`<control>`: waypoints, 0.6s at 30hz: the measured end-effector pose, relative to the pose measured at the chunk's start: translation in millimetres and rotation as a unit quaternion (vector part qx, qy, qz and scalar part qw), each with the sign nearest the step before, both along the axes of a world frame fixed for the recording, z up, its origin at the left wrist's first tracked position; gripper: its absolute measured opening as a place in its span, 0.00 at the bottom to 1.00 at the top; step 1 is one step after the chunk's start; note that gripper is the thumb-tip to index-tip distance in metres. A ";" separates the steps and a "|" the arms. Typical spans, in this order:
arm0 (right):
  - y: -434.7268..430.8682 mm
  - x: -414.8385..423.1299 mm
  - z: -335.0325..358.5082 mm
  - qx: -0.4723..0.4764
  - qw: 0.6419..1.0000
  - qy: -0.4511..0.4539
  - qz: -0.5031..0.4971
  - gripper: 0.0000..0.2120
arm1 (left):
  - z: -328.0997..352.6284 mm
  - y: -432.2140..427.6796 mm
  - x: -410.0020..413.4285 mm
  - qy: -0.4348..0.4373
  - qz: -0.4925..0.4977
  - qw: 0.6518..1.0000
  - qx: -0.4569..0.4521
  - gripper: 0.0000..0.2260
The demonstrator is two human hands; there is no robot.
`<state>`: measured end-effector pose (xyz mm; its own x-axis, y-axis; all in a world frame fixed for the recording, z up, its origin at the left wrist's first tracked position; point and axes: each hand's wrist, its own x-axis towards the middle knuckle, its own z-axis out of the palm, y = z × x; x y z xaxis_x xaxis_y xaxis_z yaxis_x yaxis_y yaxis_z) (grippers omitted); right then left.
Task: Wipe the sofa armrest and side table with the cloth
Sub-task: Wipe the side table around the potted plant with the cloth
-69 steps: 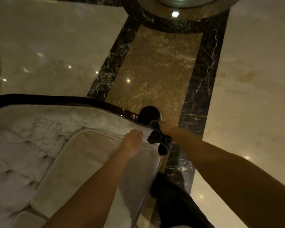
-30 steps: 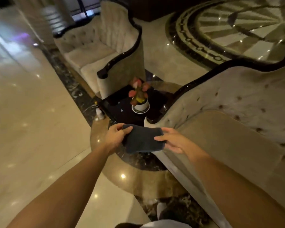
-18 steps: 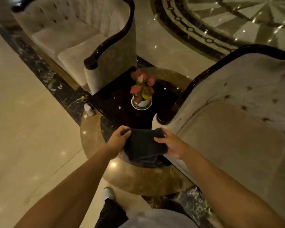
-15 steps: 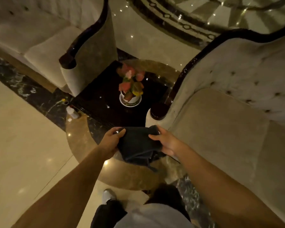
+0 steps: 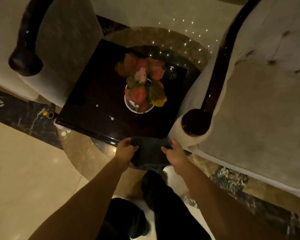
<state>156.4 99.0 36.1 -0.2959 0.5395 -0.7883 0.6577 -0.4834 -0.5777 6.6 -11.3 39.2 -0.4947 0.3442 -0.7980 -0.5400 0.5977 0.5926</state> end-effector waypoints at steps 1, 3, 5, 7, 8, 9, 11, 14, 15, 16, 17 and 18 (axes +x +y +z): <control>11.6 -14.4 -21.2 0.023 1.000 -0.012 0.005 0.20 | -24.0 13.7 -12.3 0.010 -0.006 1.000 -0.001 0.10; 30.4 -42.3 -63.9 0.079 0.996 -0.049 0.013 0.20 | -70.1 36.4 -38.4 0.051 -0.014 0.999 -0.011 0.11; 41.8 -63.7 -100.0 0.141 0.987 -0.079 0.024 0.24 | -108.8 52.0 -65.4 0.092 -0.005 0.995 -0.023 0.16; 43.8 -77.3 -126.6 0.240 0.963 -0.104 0.069 0.29 | -137.9 62.7 -99.0 0.171 -0.017 0.984 -0.055 0.16; 40.9 -80.0 -135.5 0.309 0.937 -0.113 0.114 0.29 | -147.5 68.0 -117.5 0.207 -0.027 0.976 -0.057 0.14; 35.8 -81.9 -144.6 0.371 0.908 -0.117 0.156 0.28 | -156.4 73.3 -136.7 0.236 -0.042 0.970 -0.051 0.13; 24.1 -87.9 -168.3 0.430 0.872 -0.113 0.203 0.27 | -174.6 88.0 -173.4 0.284 -0.080 0.955 -0.032 0.09; 12.2 -103.1 -201.9 0.426 0.856 -0.145 0.254 0.35 | -191.1 120.1 -209.5 0.301 -0.148 0.942 0.002 0.06; 10.6 -111.2 -213.9 0.427 0.849 -0.166 0.263 0.37 | -196.6 130.2 -216.2 0.292 -0.162 0.942 0.013 0.07; 10.0 -118.5 -225.4 0.439 0.836 -0.189 0.268 0.39 | -202.6 138.0 -221.8 0.280 -0.168 0.945 0.026 0.07; 10.7 -125.1 -233.6 0.457 0.824 -0.205 0.264 0.41 | -208.9 144.0 -226.8 0.267 -0.169 0.948 0.037 0.08; 11.2 -129.9 -241.1 0.480 0.814 -0.212 0.250 0.42 | -215.5 148.6 -231.7 0.251 -0.170 0.952 0.047 0.08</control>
